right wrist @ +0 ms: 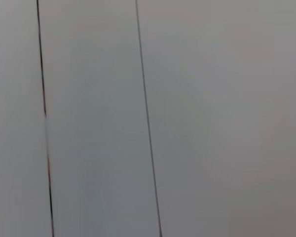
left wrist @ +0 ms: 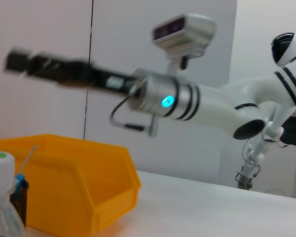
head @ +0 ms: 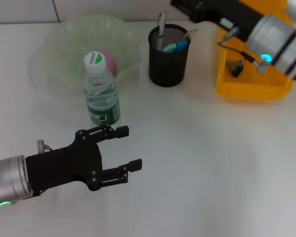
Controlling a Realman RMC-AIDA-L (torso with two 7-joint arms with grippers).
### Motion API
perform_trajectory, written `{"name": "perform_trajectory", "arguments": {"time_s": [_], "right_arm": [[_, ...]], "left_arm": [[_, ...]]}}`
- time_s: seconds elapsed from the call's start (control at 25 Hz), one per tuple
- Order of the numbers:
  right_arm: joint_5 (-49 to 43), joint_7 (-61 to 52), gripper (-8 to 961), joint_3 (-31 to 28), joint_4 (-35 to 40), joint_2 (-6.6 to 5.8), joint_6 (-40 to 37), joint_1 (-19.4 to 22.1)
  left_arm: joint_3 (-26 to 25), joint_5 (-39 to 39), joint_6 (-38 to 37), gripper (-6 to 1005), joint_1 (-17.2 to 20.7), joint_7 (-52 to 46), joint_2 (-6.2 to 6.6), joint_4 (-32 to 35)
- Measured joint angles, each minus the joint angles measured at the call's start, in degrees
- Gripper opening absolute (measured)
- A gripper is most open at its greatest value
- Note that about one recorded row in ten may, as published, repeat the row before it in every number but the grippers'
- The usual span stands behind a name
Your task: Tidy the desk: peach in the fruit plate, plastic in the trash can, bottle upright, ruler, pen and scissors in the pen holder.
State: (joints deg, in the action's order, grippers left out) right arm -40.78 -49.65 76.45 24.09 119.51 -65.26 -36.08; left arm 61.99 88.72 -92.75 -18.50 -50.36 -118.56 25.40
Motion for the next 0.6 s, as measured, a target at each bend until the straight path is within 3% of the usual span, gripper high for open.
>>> {"name": "perform_trajectory", "arguments": {"time_s": [0.04,0.16,0.2,0.24,0.28,0.32,0.36,0.44,0.6], "right_arm": [[0.0,0.0,456,0.0,0.0,0.0,0.0,0.0],[-3.5,-10.6,515,0.1,10.8,-1.15,-3.5,7.4],[-9.9,-18.1,535,-0.9,16.8,-2.19,-6.2,11.7],[-9.9,-18.1,580,-0.9,16.8,-2.19,-6.2,11.7],[-17.6,-23.6,626,-3.5,20.3,-2.84,-10.5,14.2],[-17.6,-23.6,671,-3.5,20.3,-2.84,-10.5,14.2],[-23.3,-26.2,717,-5.6,21.5,-3.09,-14.0,15.1],[-42.4,-30.5,773,-13.6,24.1,-3.2,-25.2,16.2],[-49.5,-30.6,820,-15.7,24.5,-3.02,-29.2,16.5]], "left_arm": [[-0.1,-0.1,-0.1,782,0.1,0.0,0.0,0.0],[-0.4,-0.1,-0.1,782,0.4,-0.2,0.03,0.0],[-0.7,-0.1,-0.2,782,0.8,-0.2,0.06,0.0],[-0.7,-0.1,-0.2,782,0.8,-0.2,0.06,0.0],[-0.9,-0.1,-0.3,782,0.9,-0.2,0.1,0.0],[-0.9,-0.1,-0.5,783,1.0,-0.2,0.12,0.0],[-0.9,-0.1,-0.5,783,1.0,-0.2,0.12,0.0],[-1.4,-0.2,-2.2,783,1.2,-0.9,0.18,0.0],[-1.7,0.0,-2.6,783,1.3,-2.8,0.22,0.0]]}}
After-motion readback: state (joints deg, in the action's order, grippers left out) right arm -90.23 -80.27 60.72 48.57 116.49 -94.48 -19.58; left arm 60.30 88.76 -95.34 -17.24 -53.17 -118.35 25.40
